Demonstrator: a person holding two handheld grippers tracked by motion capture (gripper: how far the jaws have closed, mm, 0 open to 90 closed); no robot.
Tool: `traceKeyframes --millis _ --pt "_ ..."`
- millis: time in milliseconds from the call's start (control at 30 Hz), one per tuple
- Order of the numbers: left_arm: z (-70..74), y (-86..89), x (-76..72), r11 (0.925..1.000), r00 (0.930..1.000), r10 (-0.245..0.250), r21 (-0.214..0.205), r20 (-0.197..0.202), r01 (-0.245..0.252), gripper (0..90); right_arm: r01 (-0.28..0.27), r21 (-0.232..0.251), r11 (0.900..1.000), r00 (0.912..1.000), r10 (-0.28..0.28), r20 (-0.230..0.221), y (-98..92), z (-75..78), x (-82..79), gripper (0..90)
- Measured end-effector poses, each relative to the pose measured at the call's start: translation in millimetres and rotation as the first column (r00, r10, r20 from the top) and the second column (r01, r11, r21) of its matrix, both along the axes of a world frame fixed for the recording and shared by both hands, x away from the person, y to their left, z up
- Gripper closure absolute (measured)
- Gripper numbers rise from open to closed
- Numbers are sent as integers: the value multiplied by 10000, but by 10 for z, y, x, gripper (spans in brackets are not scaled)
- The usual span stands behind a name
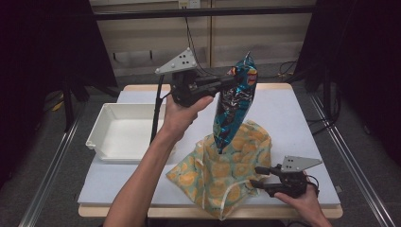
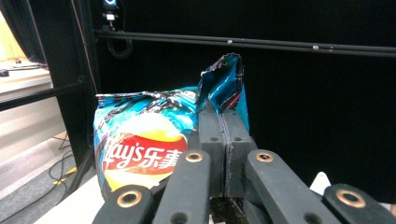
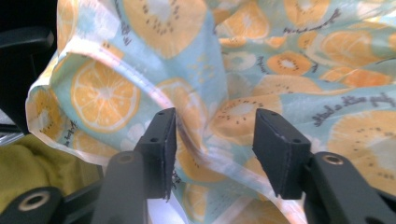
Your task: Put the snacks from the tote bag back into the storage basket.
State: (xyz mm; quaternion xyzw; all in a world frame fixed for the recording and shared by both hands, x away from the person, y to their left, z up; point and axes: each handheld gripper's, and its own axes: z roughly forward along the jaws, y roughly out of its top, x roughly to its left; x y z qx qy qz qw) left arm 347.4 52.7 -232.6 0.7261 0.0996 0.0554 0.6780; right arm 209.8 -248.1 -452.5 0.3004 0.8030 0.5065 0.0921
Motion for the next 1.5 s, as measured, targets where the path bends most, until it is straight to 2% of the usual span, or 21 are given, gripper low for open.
traceKeyframes --millis 267,433,667,867,1000,1033,1100,1267,1300,1500 --pt "60 240 25 9988 9988 496 -46 43 -496 896 484 301 9984 9985 -492 248 -83 53 -58 370" --pt "76 409 39 9959 9959 906 -13 21 -906 896 960 668 9931 9942 -990 416 -121 86 -66 317" --pt "43 614 69 9915 9915 1299 83 14 -1299 895 1599 792 9840 9852 -1641 497 -205 93 -195 207" --pt "-34 779 93 9864 9864 1639 122 -142 -1637 896 1785 933 9795 9811 -1844 590 -262 96 -227 177" --pt "-64 890 115 9839 9841 1775 210 -90 -1773 895 1913 991 9765 9787 -1975 563 -283 81 -228 147" --pt "-65 908 111 9828 9828 1842 138 -155 -1840 896 1941 1013 9757 9782 -2003 545 -290 72 -225 145" --pt "-55 967 111 9812 9813 1923 184 -20 -1923 896 1991 984 9750 9774 -2049 522 -297 65 -220 144" --pt "-19 1129 116 9743 9742 2252 -19 -123 -2252 896 2055 1079 9727 9755 -2125 576 -321 85 -214 143" --pt "-14 1169 125 9729 9729 2311 127 -26 -2310 896 2067 1098 9722 9751 -2139 589 -326 90 -214 142" --pt "-29 1367 147 9597 9595 2809 -76 -227 -2811 896 2190 1095 9696 9730 -2254 492 -346 79 -192 105"
